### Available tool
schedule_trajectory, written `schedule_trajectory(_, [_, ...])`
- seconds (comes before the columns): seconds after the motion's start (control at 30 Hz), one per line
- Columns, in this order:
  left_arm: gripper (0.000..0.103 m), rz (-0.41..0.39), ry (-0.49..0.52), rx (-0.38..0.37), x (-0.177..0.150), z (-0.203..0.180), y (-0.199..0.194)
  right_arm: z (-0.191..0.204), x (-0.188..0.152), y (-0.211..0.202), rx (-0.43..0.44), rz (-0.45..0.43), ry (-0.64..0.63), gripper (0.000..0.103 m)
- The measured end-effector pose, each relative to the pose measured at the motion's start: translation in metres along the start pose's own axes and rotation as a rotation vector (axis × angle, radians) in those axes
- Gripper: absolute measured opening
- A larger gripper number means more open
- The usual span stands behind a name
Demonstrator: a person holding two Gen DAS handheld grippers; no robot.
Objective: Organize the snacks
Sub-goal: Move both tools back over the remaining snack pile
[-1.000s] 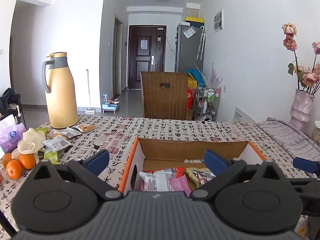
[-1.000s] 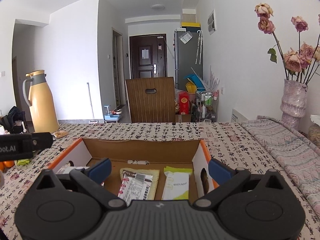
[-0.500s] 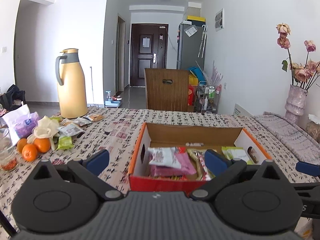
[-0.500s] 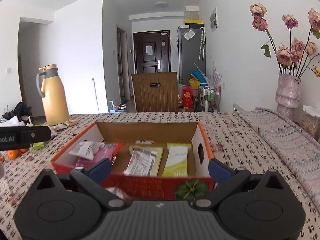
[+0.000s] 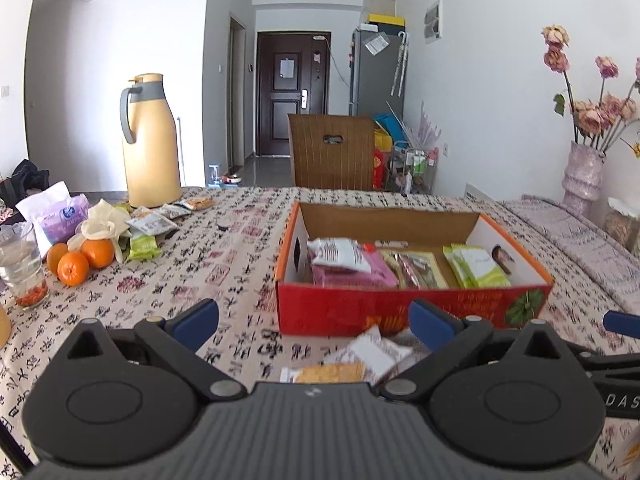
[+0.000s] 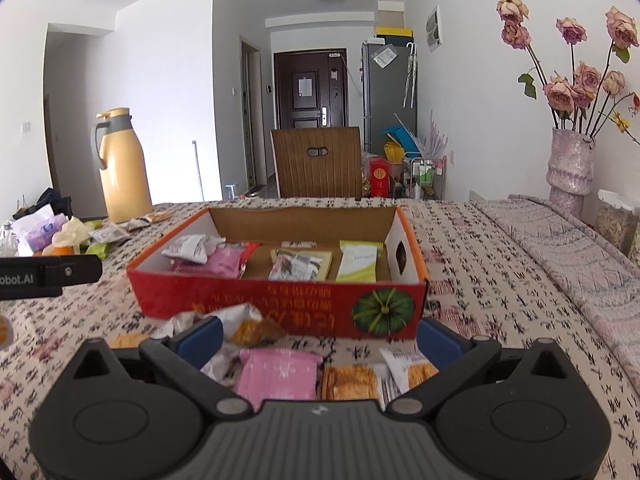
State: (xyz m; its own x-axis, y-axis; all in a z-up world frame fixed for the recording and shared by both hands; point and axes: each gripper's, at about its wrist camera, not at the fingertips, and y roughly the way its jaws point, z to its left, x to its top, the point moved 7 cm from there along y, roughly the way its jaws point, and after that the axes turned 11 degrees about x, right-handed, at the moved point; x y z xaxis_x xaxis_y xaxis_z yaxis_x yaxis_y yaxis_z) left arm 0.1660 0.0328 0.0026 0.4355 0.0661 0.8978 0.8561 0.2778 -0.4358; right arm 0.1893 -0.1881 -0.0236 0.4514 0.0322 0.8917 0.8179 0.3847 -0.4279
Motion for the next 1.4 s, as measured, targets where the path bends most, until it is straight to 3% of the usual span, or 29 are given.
schedule_trajectory(0.47, [0.103,0.095,0.046,-0.031,-0.064,0.017,-0.001,-0.009,-0.060,-0.014,-0.004,0.124,0.039,0.103])
schedule_trajectory(0.9, [0.103,0.120,0.057,-0.061,-0.071,0.009,0.003,-0.002,-0.074,0.007,0.012,0.174,0.053,0.103])
schedule_trajectory(1.13, [0.103,0.129,0.049,-0.061,-0.073,0.010,0.006,-0.006,-0.080,0.013,0.042,0.157,0.081,0.090])
schedule_trajectory(1.4, [0.103,0.134,0.053,-0.060,-0.074,0.009,0.006,-0.010,-0.082,0.009,0.063,0.136,0.082,0.082])
